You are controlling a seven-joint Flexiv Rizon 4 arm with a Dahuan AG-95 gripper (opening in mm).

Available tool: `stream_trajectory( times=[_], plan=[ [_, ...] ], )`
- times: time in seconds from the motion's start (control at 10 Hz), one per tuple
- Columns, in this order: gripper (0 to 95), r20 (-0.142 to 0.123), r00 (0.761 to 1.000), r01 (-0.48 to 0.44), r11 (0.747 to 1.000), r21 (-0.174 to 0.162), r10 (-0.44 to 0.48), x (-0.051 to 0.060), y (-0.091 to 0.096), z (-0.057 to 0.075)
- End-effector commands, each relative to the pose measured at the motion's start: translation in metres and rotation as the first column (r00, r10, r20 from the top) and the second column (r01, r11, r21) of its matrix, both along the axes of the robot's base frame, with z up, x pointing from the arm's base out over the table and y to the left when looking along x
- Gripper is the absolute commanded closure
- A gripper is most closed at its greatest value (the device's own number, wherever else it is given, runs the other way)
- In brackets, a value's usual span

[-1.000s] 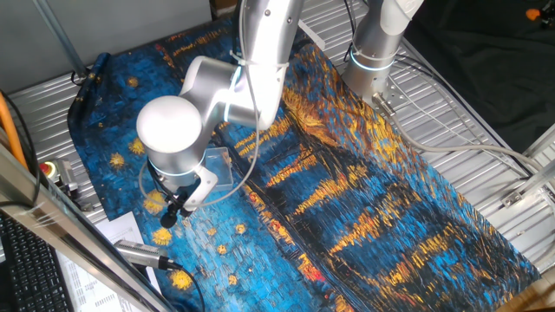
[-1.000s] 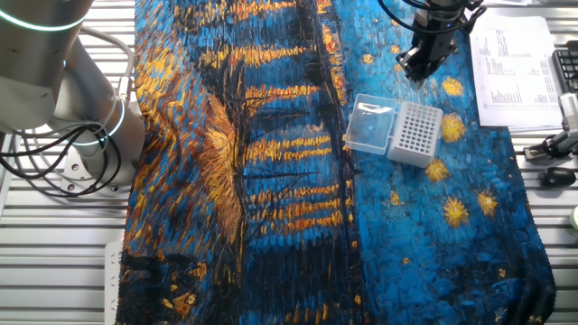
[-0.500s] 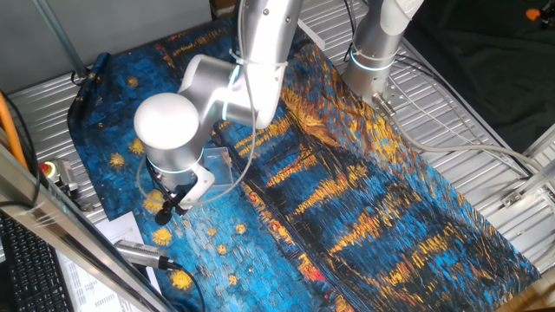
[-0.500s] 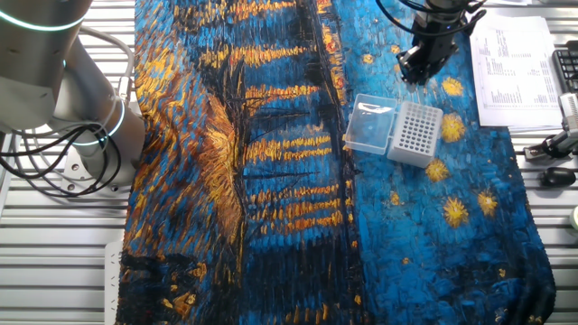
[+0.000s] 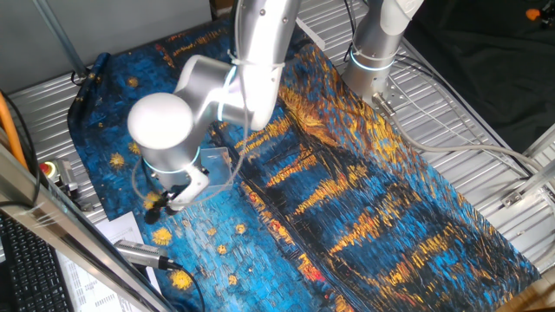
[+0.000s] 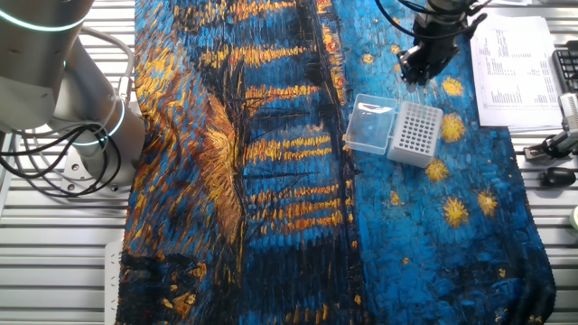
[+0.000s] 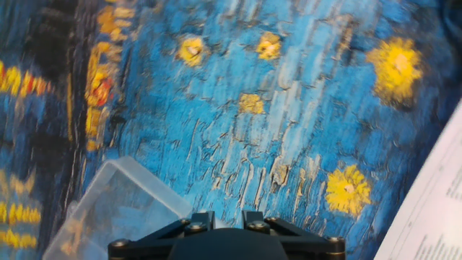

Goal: Insert a medium pipette tip into the holder for medium pipette tips

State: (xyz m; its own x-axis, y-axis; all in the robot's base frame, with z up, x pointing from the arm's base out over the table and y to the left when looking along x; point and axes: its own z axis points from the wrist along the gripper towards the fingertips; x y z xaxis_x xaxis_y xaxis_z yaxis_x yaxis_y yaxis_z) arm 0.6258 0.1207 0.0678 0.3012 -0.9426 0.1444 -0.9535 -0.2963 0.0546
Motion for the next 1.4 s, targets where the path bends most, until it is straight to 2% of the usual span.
stream_trajectory(
  times=[0.1,0.4,0.6,0.7,1.0,1.4],
  plan=[
    [76.0,-0.044,0.986,0.164,0.986,0.040,-0.163,0.0007,0.0052,-0.0011],
    [76.0,-0.043,0.980,0.194,0.980,0.041,-0.192,0.0010,0.0070,-0.0018],
    [76.0,-0.037,0.976,0.217,0.976,0.027,-0.216,0.0010,0.0072,-0.0018],
    [95.0,-0.031,0.969,0.248,0.969,0.022,-0.247,0.0013,0.0070,-0.0015],
    [95.0,-0.020,0.965,0.263,0.965,0.008,-0.263,0.0075,0.0074,-0.0018],
    [95.0,-0.014,0.966,0.259,0.966,0.004,-0.259,0.0076,0.0057,-0.0016]
  ],
)
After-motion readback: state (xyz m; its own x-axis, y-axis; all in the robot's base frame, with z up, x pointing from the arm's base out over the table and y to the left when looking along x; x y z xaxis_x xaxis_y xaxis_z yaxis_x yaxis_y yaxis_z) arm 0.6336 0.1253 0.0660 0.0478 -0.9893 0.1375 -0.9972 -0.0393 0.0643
